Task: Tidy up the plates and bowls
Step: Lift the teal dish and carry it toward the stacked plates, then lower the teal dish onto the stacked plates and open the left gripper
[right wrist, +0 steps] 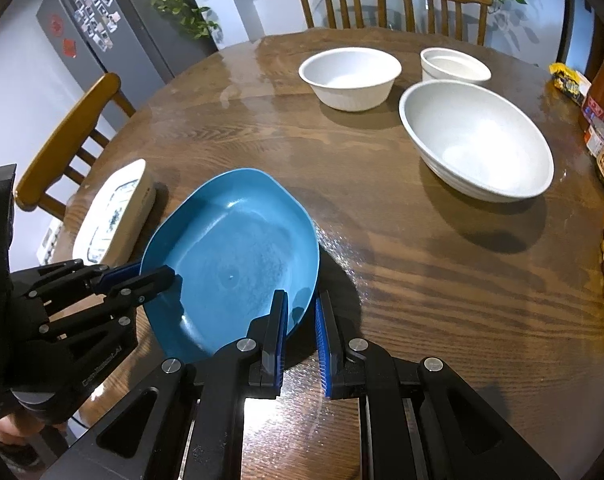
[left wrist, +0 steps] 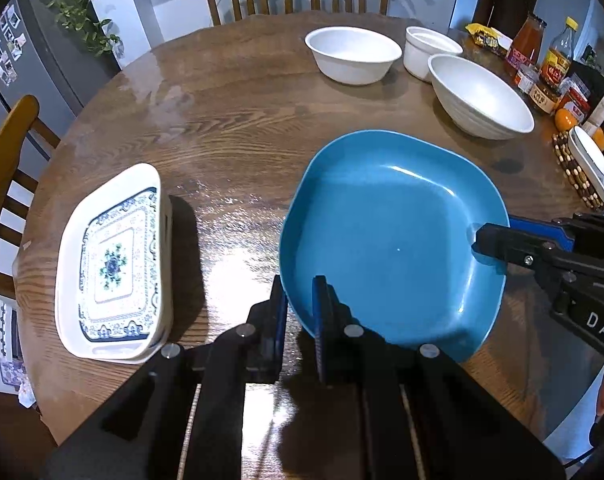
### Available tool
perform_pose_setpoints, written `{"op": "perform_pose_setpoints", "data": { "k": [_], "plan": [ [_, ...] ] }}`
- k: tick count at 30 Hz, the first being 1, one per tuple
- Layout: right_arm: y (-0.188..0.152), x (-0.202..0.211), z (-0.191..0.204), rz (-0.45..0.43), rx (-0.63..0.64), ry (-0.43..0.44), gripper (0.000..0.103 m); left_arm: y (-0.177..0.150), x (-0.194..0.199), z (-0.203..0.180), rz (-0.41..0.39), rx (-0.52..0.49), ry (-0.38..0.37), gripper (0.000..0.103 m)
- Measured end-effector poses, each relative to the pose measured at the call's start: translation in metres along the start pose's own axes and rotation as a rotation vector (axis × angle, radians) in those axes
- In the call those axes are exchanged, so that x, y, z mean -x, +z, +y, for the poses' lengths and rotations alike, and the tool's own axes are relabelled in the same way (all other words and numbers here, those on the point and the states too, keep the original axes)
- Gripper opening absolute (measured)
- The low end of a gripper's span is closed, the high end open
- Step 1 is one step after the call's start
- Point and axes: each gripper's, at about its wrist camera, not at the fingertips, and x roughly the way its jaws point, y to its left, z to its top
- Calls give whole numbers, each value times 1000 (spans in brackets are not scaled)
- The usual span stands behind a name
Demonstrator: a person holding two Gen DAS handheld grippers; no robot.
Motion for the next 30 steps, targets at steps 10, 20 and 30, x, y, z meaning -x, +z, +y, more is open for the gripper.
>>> {"op": "perform_pose_setpoints", "data": {
  "k": [10,20,30],
  "plan": [
    [13,7,22,-32,50,32,15,2,16,22,-43,40,38,10],
    [23,7,47,-42,106,66,15,-2,27,47,-65,100,72,11],
    [34,1,84,-41,168,99,15,-7,36,75,-80,155,115,10]
  ]
}}
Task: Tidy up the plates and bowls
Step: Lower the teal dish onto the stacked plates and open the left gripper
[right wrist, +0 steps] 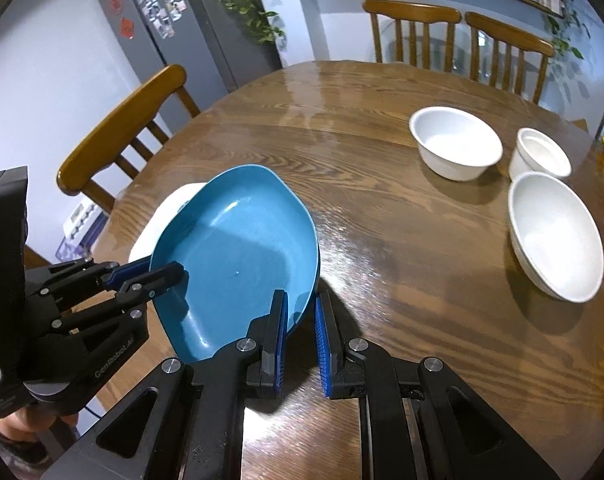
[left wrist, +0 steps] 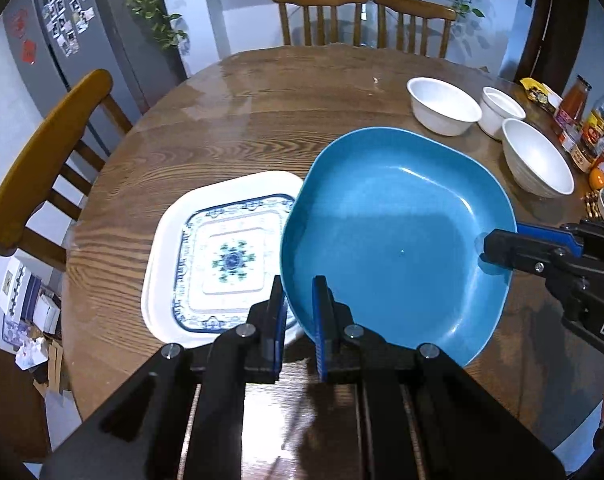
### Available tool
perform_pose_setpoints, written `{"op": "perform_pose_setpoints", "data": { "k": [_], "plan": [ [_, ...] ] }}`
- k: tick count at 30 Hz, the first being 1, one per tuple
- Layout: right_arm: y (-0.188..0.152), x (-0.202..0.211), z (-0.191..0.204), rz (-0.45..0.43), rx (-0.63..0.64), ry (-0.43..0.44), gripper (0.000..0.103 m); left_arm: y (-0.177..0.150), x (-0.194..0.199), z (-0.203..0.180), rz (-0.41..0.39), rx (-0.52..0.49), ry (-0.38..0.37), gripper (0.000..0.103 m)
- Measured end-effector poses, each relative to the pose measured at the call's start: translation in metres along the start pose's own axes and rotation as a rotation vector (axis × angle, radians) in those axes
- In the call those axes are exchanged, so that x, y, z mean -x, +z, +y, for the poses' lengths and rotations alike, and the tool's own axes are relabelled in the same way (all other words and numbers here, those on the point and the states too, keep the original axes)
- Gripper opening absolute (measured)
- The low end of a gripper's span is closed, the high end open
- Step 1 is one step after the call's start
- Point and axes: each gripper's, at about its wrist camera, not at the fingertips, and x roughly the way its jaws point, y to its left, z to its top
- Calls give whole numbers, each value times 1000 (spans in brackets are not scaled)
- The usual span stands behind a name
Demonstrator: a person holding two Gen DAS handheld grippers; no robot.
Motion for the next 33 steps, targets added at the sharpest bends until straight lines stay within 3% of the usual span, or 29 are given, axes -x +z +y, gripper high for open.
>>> {"op": "perform_pose_setpoints", "data": {
  "k": [33],
  "plan": [
    [36,-50,67,51,116,43,15,4,-16,74,29,102,92,10]
  ]
}}
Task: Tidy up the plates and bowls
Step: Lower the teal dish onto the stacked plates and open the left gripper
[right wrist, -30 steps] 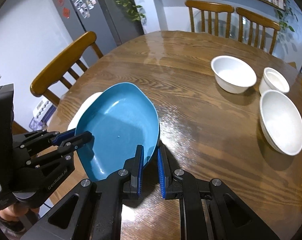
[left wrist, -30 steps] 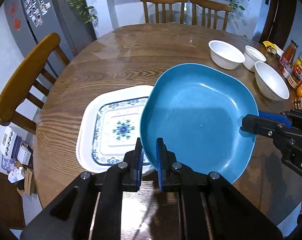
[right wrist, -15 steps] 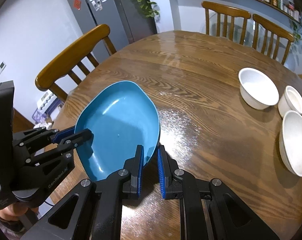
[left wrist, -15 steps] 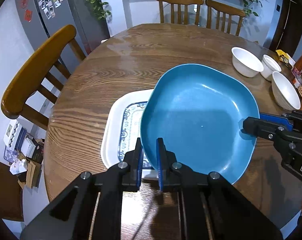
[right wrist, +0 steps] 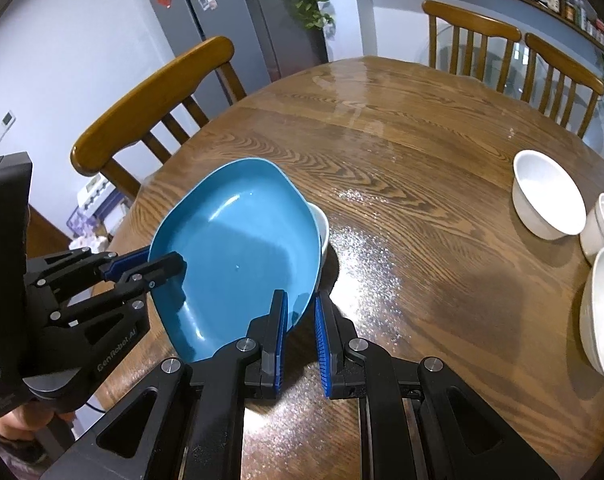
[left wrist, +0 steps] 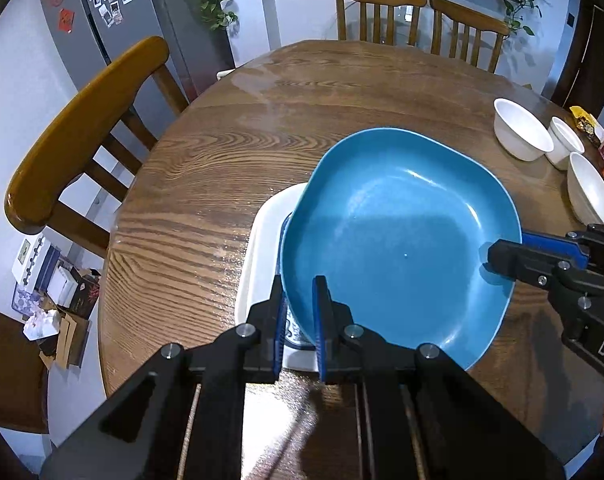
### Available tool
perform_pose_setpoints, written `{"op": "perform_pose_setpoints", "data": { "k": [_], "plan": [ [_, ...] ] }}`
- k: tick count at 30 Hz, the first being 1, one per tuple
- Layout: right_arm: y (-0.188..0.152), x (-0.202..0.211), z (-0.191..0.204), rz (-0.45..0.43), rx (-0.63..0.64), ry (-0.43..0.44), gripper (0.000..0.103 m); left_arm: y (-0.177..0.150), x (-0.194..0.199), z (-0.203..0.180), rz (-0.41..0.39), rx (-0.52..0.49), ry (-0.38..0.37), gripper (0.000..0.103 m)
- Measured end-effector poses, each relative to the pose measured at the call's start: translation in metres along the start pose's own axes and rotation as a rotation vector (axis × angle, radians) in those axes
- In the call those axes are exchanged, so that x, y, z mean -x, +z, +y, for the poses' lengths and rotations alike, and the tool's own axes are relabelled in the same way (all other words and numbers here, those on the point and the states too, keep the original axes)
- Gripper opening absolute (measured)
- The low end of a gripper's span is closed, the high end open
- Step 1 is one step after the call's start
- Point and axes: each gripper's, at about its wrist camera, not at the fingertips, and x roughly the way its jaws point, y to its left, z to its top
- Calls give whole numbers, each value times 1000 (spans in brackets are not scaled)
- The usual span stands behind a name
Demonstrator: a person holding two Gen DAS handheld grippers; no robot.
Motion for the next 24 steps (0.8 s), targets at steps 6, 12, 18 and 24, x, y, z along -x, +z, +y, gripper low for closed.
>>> {"op": "perform_pose_setpoints", "data": {
  "k": [6,12,18,24],
  "plan": [
    [4,-8,0,8,-4,6,15,2,-8,4,20,4,3,11],
    [7,-17,0,23,-7,6,15,3,-21,7,48,13,-2,11],
    [8,-34,1,66,-3,-4,15,3,-39,10,101,13,-7,12],
    [11,-43,5,82,6,-18,15,2,-46,12,127,7,-15,13]
  ]
}}
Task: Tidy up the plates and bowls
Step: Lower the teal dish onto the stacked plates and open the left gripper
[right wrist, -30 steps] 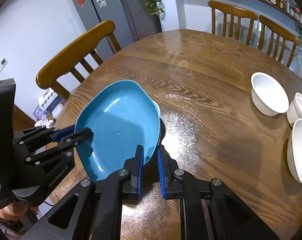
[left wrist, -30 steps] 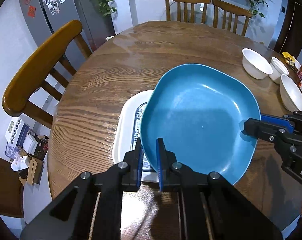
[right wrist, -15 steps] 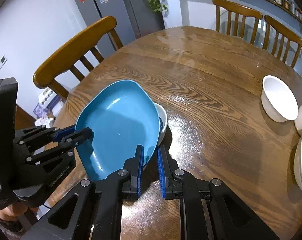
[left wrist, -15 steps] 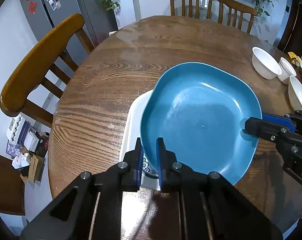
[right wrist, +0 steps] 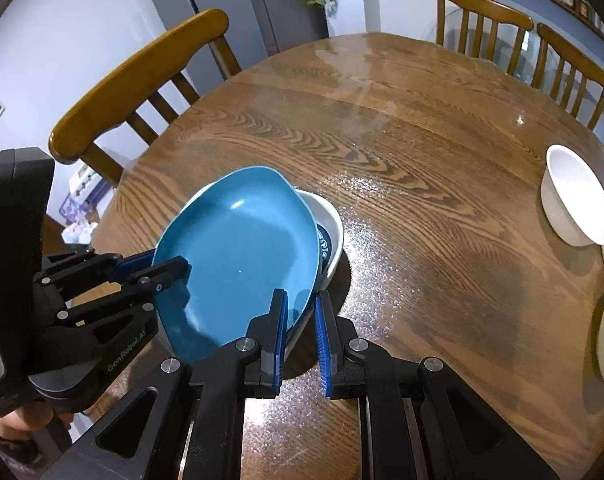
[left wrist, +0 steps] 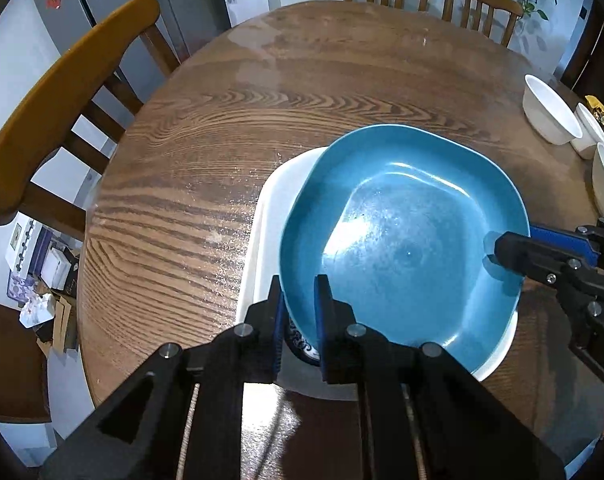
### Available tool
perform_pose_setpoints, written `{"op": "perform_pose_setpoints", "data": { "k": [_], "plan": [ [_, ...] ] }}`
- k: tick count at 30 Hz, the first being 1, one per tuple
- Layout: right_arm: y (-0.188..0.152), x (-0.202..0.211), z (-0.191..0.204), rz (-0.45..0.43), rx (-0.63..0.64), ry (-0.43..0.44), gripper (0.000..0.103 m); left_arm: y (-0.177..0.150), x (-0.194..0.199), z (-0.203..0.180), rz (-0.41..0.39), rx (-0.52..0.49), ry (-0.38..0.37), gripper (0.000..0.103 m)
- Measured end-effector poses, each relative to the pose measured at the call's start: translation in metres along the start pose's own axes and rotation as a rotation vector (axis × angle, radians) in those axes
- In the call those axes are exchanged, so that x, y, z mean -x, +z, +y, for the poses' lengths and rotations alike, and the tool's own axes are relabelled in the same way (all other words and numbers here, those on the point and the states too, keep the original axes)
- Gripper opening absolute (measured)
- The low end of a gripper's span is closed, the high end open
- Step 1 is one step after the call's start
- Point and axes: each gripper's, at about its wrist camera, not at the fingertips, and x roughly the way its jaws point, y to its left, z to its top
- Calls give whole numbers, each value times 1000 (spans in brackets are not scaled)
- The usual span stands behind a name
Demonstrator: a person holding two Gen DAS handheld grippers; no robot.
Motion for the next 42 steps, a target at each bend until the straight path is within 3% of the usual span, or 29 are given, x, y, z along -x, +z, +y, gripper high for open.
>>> {"op": "perform_pose_setpoints", "data": {
  "k": [8,21,24,26,29,35,42],
  "plan": [
    [0,-15,1,47,-17,15,15,3,-7,4,25,-26,20,13],
    [-2,-16,3,48,-25,17,15,3,-8,1,30,-36,52,16],
    [-3,-14,2,44,-29,14,15,2,-6,-3,30,-39,55,23],
    [-3,-13,1,41,-34,13,16,1,-5,-5,28,-37,40,39],
    [-4,-8,0,30,-43,14,19,0,-3,-10,22,-48,44,51],
    [-8,7,-8,-6,-61,1,23,-2,4,-11,6,-34,62,60],
    [-14,25,-16,-37,-85,3,24,-3,23,-12,-37,-17,62,62]
  ]
}}
